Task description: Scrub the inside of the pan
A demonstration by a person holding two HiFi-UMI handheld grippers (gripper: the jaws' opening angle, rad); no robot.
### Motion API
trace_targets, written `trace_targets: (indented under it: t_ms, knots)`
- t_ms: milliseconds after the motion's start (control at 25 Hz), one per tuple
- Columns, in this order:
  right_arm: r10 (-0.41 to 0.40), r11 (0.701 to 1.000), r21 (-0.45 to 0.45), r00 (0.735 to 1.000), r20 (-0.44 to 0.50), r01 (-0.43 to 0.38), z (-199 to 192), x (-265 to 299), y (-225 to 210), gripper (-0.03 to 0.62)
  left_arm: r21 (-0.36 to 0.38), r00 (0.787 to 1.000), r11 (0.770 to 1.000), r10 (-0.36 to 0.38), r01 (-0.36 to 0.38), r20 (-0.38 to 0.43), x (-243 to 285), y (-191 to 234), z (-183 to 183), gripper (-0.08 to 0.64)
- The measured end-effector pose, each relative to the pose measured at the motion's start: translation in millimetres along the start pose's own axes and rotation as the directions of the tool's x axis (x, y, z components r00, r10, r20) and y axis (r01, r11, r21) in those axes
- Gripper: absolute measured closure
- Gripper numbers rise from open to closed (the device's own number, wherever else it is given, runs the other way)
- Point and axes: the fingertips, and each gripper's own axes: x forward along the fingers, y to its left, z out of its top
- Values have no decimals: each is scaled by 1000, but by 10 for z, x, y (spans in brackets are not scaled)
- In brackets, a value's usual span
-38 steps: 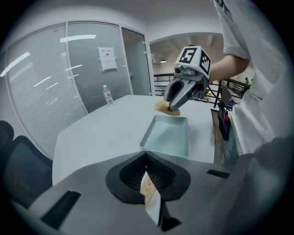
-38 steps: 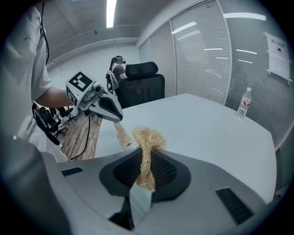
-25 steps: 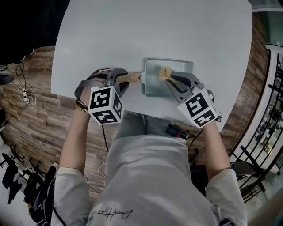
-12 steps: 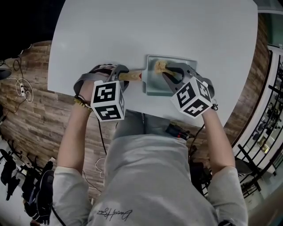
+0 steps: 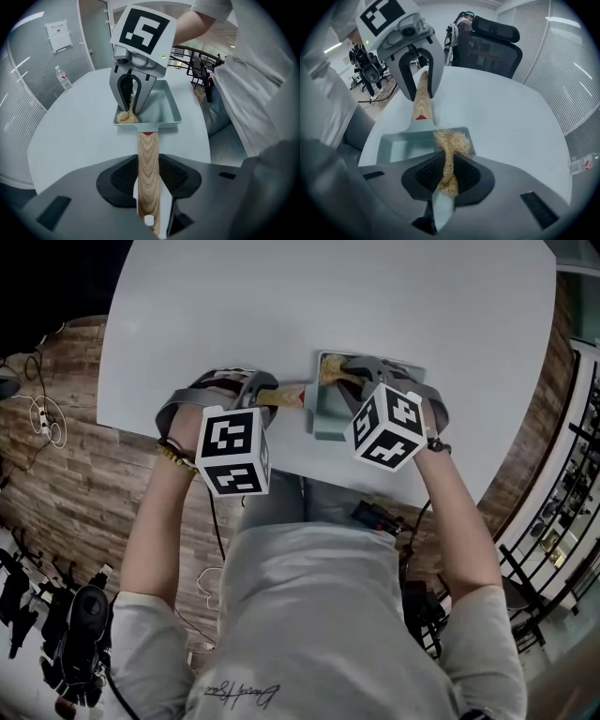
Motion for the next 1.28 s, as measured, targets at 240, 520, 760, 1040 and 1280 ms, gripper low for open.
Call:
trace_targets:
  t_ms: [240,520,760,1040,1280]
  knots:
    - [24,1000,-10,999,-44,-25,-13,31,48,525,-22,1000,1000,9,-9,-8,-14,-6,18,411]
    - [88,996,19,995,-53,-87,-88,46,179,525,-46,1000,999,17,-18,-19,33,34,10,411]
    - [121,992,-25,990,-73,-123,-164,-13,504,525,-48,1000,999,23,-23,-17,27,34,30,410]
    - [247,968,-14,962,-116,-250,-223,-40,833,525,-39,999,999,29,-31,-30,33,57,13,410]
    - [336,942,29,934,-125,-335,-230,-57,908,525,-37,999,999,29,-30,-33,39,69,12,410]
